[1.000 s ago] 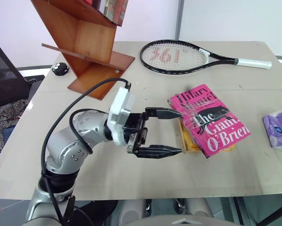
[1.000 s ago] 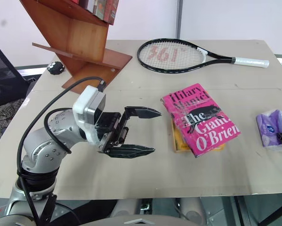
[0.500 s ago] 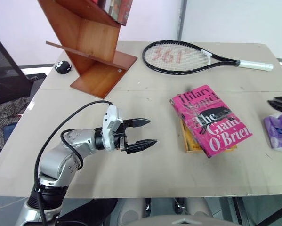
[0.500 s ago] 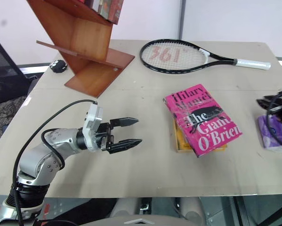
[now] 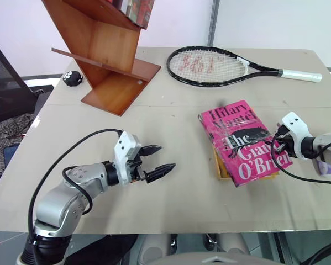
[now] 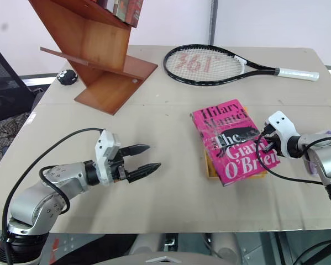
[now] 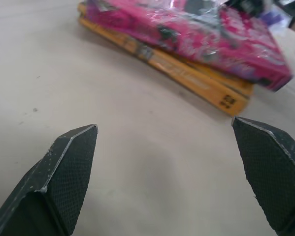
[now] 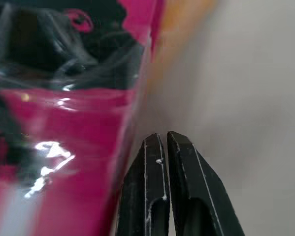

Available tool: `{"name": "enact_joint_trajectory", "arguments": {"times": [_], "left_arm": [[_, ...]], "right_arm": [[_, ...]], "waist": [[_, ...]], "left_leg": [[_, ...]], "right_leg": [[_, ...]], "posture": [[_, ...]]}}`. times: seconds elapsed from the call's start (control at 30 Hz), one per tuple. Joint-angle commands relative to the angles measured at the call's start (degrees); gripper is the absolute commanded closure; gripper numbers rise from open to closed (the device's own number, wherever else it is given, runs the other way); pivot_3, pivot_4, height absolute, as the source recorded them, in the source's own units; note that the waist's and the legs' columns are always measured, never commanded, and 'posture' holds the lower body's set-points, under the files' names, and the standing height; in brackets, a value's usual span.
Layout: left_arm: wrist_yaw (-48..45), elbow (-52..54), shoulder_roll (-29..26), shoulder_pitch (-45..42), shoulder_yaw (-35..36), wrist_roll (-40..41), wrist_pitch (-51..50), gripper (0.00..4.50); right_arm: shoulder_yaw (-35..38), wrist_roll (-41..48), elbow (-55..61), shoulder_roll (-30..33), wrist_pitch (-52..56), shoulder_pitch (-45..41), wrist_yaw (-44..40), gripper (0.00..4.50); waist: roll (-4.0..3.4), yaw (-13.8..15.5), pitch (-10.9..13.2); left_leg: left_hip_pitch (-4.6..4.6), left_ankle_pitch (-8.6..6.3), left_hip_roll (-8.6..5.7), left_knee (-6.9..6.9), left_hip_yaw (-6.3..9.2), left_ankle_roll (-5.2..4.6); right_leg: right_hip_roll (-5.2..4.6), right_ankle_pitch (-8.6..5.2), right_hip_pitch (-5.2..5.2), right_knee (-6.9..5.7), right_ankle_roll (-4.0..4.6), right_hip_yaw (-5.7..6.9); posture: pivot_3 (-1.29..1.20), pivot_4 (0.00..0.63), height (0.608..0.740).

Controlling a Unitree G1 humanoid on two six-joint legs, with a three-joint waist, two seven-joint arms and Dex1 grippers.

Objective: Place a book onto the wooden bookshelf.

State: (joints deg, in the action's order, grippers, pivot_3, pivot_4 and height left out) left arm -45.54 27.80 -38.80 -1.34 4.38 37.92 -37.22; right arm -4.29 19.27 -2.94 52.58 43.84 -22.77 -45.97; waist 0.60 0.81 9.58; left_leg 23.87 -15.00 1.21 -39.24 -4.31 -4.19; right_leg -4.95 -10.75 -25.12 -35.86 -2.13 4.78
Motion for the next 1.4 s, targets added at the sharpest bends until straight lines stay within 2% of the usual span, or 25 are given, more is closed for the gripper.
{"name": "enact_joint_trajectory", "arguments": {"times": [0.03,0.33,0.63,0.7,0.9,1.0,1.17,1.4], "left_arm": [[-4.69,0.23,-2.06,1.58,3.30,0.09,4.43,0.00],[-7.74,-2.27,-2.82,1.30,3.28,-1.17,7.30,0.00],[-6.72,-0.68,-3.13,0.09,3.64,-0.42,5.57,0.00],[-6.47,-0.10,-3.11,0.16,3.67,-0.22,5.25,0.00],[-6.66,-0.05,-3.40,0.69,5.14,0.79,4.78,0.00],[-7.52,-0.52,-3.44,1.02,5.17,0.51,5.26,0.00],[-7.39,-1.08,-3.51,-0.50,4.82,0.45,4.70,0.00],[-7.18,-0.40,-3.99,-0.13,5.99,0.94,3.97,0.00]], "right_arm": [[1.68,-0.23,1.37,-1.00,0.38,-0.47,0.06,4.49],[0.73,0.08,5.80,-5.35,2.26,-0.25,1.30,4.49],[-0.61,-1.21,9.43,-10.51,4.76,-1.12,3.38,4.49],[0.58,-2.00,9.82,-9.80,4.33,-0.04,4.03,4.49],[11.37,0.70,11.42,-4.23,4.55,3.98,3.08,4.49],[13.05,2.27,14.20,-3.82,5.31,4.41,3.00,4.49],[10.14,4.36,19.69,-7.17,7.88,2.08,4.49,4.49],[4.29,5.13,23.96,-10.39,9.97,0.41,4.78,4.49]], "waist": [[0.00,0.00,-0.01],[-0.01,-0.34,-0.01],[0.01,-0.35,-0.03],[0.01,-0.29,-0.02],[-0.01,0.43,-0.01],[-0.01,0.03,-0.01],[-0.02,-0.26,-0.01],[-0.01,0.03,-0.01]], "left_leg": [[0.00,0.00,0.00,-0.04,0.00,-0.02],[-0.01,0.01,0.06,-0.06,-0.05,0.01],[-0.03,0.02,0.07,-0.06,-0.04,0.04],[-0.03,0.03,0.07,-0.05,-0.03,0.05],[0.05,0.14,-0.01,-0.05,-0.02,0.23],[0.05,0.13,-0.02,-0.05,-0.05,0.22],[-0.07,0.02,0.10,-0.03,0.00,0.04],[0.00,0.07,0.07,-0.03,0.05,0.12]], "right_leg": [[0.00,0.02,0.00,0.00,0.03,0.00],[0.05,0.15,-0.01,-0.01,0.23,-0.03],[0.06,0.15,-0.01,-0.03,0.23,-0.01],[0.07,0.16,-0.01,-0.04,0.23,-0.01],[-0.02,0.15,-0.01,-0.01,0.24,0.03],[-0.02,0.15,0.00,0.02,0.23,0.00],[0.11,0.04,-0.01,-0.07,0.05,0.01],[0.07,0.17,-0.01,-0.04,0.27,0.03]], "posture": [[0.00,0.150,0.717],[0.00,0.150,0.717],[0.00,0.150,0.717],[0.00,0.150,0.717],[0.00,0.150,0.717],[0.00,0.150,0.717],[0.00,0.150,0.717],[0.00,0.150,0.717]]}}
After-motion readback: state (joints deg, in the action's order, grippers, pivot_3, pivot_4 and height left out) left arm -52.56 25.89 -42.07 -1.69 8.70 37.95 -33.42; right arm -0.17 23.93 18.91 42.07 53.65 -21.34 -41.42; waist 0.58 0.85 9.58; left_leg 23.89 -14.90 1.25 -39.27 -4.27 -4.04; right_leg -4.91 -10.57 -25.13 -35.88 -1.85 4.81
